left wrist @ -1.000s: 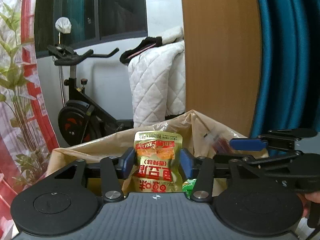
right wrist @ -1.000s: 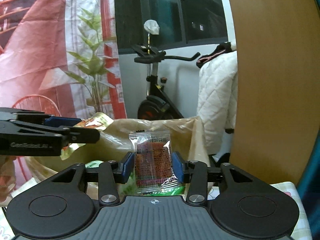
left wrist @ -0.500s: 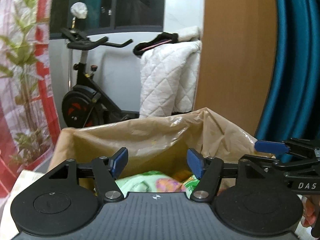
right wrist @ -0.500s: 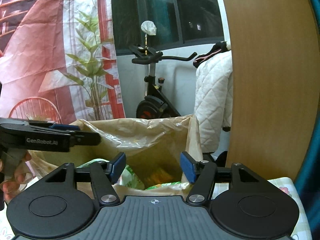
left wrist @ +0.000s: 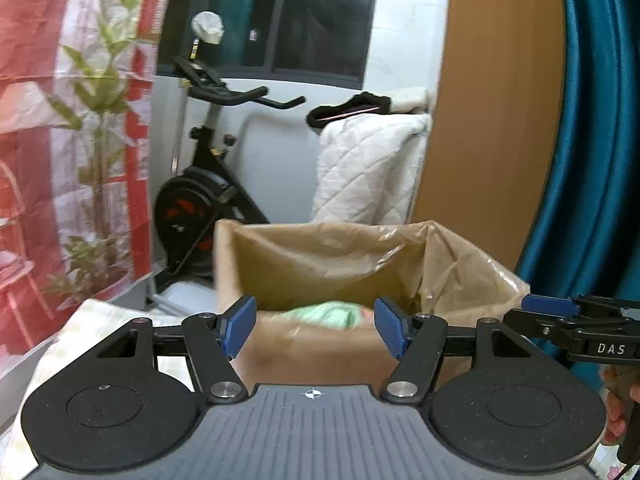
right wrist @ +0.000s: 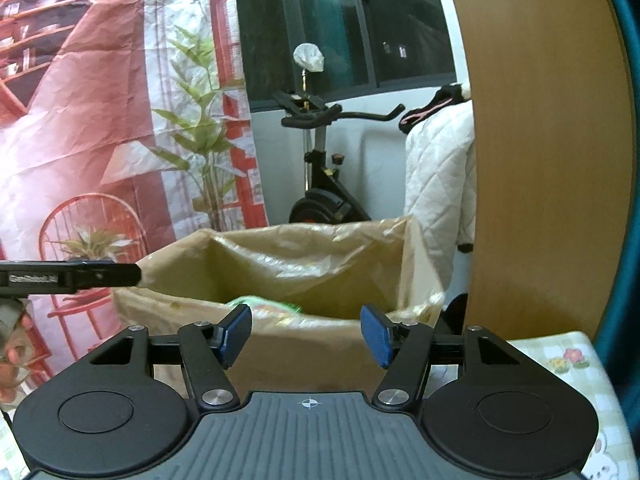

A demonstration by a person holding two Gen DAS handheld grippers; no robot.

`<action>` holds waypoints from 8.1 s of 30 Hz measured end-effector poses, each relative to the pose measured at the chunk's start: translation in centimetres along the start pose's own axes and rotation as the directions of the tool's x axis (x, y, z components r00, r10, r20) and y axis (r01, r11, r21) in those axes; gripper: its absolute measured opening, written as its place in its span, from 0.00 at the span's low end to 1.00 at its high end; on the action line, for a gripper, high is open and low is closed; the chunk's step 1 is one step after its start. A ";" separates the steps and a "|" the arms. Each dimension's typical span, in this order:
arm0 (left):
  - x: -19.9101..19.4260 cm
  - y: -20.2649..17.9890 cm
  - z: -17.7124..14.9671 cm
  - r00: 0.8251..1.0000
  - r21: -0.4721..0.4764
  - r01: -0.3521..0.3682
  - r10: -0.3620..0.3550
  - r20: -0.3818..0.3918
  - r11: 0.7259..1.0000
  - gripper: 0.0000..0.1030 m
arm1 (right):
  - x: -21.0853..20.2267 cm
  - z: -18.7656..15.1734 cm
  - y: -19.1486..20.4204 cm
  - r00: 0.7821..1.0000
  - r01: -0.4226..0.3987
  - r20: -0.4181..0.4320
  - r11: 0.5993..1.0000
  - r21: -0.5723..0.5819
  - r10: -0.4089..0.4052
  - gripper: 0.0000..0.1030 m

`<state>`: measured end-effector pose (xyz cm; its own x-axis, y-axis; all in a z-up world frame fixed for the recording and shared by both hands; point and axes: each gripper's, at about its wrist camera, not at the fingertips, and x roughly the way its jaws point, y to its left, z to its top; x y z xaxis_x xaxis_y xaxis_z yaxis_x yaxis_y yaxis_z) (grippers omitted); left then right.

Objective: Organize snacks
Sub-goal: 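Withdraw both open tools from the box back to the snack pile, then grasp the orange corn-chips bag with the right tool, then grasp the red packet with left tool while right holds orange corn-chips bag, then carry both snacks over the box and open both tools to release, then withdraw both open tools from the box back to the snack pile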

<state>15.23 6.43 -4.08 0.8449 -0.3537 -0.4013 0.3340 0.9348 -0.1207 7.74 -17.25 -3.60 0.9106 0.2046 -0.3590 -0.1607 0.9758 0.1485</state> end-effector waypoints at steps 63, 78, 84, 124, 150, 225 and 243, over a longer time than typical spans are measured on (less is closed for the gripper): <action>-0.1 1.7 -10.7 0.955 -0.145 -0.065 0.019 -0.295 0.987 0.65 | 6.1 -15.5 -6.4 0.954 0.074 -0.294 0.904 0.422 0.059 0.63; 0.2 2.2 -13.6 0.941 -0.141 -0.032 -0.018 -0.338 0.989 0.55 | 0.9 -15.3 -8.2 0.985 0.095 -0.172 0.877 0.471 -0.014 0.50; 3.1 4.6 -12.5 0.937 -0.119 -0.144 0.097 -0.336 0.982 0.55 | 0.9 -15.0 -8.6 0.987 0.093 -0.161 0.875 0.475 -0.017 0.50; 2.5 2.4 -15.2 0.956 -0.020 -0.190 0.180 -0.233 0.982 0.38 | 2.1 -15.2 -7.6 0.975 0.070 -0.222 0.910 0.409 0.025 0.50; -2.9 0.8 -10.1 0.983 0.008 -0.183 0.183 -0.032 0.983 0.38 | -5.4 -13.4 -9.0 0.996 0.077 -0.073 0.896 0.437 -0.050 0.50; -1.2 -1.5 -4.9 0.999 -0.019 -0.037 0.037 -0.010 0.999 0.62 | -3.8 -3.7 -1.9 0.998 0.061 0.017 0.997 0.046 -0.062 0.75; -0.5 -0.3 -9.5 0.989 -0.076 -0.097 0.088 -0.115 0.992 0.62 | -1.7 -10.8 -3.2 0.988 0.086 -0.139 0.990 0.113 -0.070 0.63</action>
<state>10.70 6.60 -12.50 0.8174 -0.2639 -0.5120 0.2174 0.9645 -0.1501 2.56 -19.90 -13.40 0.8578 0.1450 -0.4932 -0.0380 0.9746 0.2205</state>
